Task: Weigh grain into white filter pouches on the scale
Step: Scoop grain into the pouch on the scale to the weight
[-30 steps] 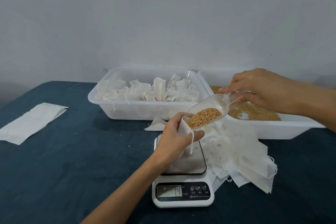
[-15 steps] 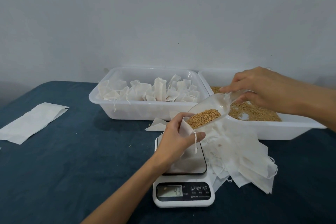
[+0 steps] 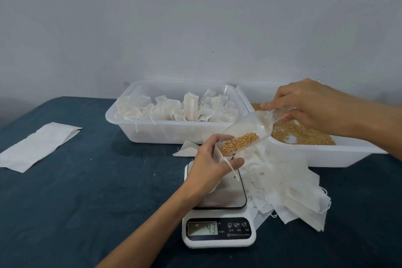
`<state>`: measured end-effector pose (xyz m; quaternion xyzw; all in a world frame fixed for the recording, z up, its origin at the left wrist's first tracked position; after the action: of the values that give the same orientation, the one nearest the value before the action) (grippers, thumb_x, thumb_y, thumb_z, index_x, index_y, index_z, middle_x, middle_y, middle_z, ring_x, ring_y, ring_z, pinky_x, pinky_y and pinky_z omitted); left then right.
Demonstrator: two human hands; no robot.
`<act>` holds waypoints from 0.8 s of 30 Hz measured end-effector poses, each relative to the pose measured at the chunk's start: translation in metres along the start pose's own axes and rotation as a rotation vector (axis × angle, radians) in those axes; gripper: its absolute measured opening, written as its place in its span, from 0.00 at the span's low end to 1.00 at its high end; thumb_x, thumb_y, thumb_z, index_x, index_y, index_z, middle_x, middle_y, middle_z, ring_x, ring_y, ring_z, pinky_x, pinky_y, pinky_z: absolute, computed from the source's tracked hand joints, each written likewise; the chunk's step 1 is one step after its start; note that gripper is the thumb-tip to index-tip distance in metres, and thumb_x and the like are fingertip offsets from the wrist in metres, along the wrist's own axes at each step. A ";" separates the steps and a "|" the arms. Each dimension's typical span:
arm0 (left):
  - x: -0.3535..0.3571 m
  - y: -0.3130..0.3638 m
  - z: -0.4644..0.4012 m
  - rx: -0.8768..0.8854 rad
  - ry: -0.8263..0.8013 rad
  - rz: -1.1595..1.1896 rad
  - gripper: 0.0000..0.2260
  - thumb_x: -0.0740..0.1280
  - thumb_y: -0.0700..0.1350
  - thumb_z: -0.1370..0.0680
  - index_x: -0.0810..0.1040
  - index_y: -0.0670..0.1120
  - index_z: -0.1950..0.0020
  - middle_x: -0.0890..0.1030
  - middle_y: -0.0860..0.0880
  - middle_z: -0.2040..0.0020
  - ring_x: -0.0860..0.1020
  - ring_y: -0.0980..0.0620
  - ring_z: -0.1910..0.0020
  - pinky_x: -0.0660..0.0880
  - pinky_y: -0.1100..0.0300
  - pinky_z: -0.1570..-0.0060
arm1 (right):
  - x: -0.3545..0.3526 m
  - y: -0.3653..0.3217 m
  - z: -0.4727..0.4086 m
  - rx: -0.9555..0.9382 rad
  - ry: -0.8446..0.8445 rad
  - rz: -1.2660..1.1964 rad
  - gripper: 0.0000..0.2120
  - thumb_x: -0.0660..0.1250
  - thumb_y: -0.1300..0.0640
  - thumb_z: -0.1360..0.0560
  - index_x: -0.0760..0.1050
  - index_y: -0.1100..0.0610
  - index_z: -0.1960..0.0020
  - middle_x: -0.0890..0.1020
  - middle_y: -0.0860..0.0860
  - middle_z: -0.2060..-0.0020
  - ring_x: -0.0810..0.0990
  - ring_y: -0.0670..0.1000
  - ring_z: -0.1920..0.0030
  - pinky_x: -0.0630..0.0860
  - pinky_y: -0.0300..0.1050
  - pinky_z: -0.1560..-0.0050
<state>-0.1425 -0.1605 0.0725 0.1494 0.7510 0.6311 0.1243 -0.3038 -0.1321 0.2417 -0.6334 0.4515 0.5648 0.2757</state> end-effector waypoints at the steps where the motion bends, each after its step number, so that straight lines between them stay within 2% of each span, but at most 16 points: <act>1: 0.000 0.000 0.000 -0.003 -0.003 0.002 0.22 0.80 0.40 0.27 0.79 0.55 0.37 0.84 0.53 0.38 0.85 0.52 0.44 0.79 0.57 0.39 | 0.000 0.000 0.000 0.001 -0.004 0.003 0.22 0.72 0.61 0.23 0.78 0.45 0.32 0.81 0.46 0.50 0.81 0.51 0.49 0.74 0.46 0.48; 8: 0.001 -0.001 0.000 -0.001 -0.004 0.023 0.21 0.80 0.40 0.27 0.80 0.57 0.38 0.84 0.55 0.39 0.85 0.54 0.46 0.78 0.63 0.44 | -0.001 -0.003 -0.001 -0.008 -0.012 0.023 0.22 0.72 0.60 0.23 0.77 0.44 0.32 0.81 0.46 0.49 0.81 0.51 0.49 0.73 0.46 0.47; 11: 0.000 0.000 0.000 0.004 -0.001 0.033 0.21 0.80 0.40 0.27 0.80 0.57 0.39 0.84 0.53 0.39 0.86 0.54 0.46 0.78 0.66 0.47 | 0.000 -0.002 0.000 -0.007 -0.010 0.041 0.22 0.72 0.60 0.23 0.77 0.43 0.32 0.81 0.46 0.50 0.81 0.52 0.50 0.74 0.49 0.47; 15: 0.002 -0.001 0.000 0.001 -0.011 0.042 0.21 0.79 0.41 0.28 0.80 0.57 0.39 0.83 0.48 0.37 0.86 0.51 0.46 0.79 0.62 0.47 | 0.002 -0.002 0.001 -0.013 -0.003 0.050 0.22 0.73 0.60 0.24 0.78 0.44 0.33 0.82 0.46 0.50 0.81 0.52 0.50 0.75 0.50 0.47; 21: 0.000 -0.002 -0.001 -0.003 0.017 -0.001 0.21 0.80 0.46 0.31 0.81 0.61 0.41 0.82 0.50 0.38 0.84 0.49 0.42 0.80 0.50 0.38 | 0.004 0.000 0.000 -0.017 0.020 0.073 0.23 0.74 0.62 0.25 0.79 0.45 0.33 0.82 0.46 0.50 0.81 0.52 0.50 0.77 0.54 0.47; 24: 0.000 -0.002 -0.001 -0.007 0.019 0.006 0.22 0.79 0.46 0.31 0.81 0.60 0.40 0.82 0.49 0.38 0.84 0.48 0.40 0.79 0.49 0.37 | 0.004 0.000 -0.002 -0.024 0.027 0.085 0.22 0.74 0.61 0.24 0.79 0.44 0.33 0.82 0.46 0.50 0.81 0.53 0.50 0.76 0.56 0.46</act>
<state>-0.1429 -0.1616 0.0708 0.1452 0.7496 0.6353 0.1158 -0.3031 -0.1347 0.2379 -0.6247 0.4747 0.5727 0.2375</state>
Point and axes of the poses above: each hand's wrist, its own z-axis away from the middle knuckle, its own x-axis out of the palm, y = z × x, the point moved 9 cm from there along -z, towards the middle knuckle
